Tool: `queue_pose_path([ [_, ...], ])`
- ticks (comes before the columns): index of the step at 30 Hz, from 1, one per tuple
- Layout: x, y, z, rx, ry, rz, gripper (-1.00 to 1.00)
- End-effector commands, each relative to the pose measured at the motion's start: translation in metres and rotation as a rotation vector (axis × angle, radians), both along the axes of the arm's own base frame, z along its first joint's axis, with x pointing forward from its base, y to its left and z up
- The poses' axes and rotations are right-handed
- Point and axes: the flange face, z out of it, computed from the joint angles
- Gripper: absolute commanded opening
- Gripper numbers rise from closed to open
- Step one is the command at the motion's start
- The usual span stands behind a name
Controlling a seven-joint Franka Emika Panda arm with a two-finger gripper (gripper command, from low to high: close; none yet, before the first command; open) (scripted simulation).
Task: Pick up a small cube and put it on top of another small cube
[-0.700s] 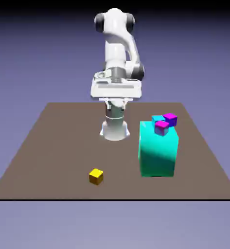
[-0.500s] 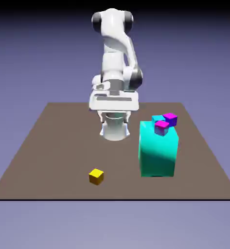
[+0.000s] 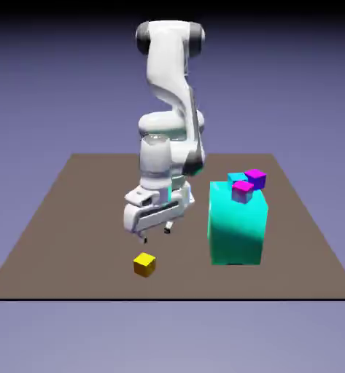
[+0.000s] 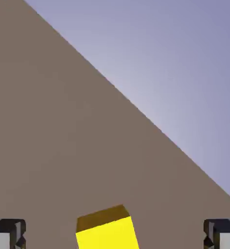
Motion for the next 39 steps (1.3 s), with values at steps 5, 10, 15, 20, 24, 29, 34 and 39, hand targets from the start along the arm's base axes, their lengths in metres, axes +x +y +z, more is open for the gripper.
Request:
queue_pose_path([
  [5,-0.004,-0.016,-0.033,-0.049,0.121,0.134,0.0],
  [10,-0.005,-0.02,-0.093,-0.05,0.12,0.135,0.0],
  [15,-0.003,-0.019,-0.078,-0.052,0.119,0.136,-1.0],
  [20,-0.004,-0.016,-0.033,-0.049,0.121,0.134,-1.0],
  [24,0.014,0.052,-0.001,-0.008,0.165,0.243,-1.0],
  [29,0.027,0.151,0.075,0.008,0.16,0.427,-1.0],
  [34,-0.012,0.238,0.153,-0.002,0.175,0.69,-1.0],
  [39,-0.076,0.272,0.198,-0.059,0.172,1.003,-1.0],
])
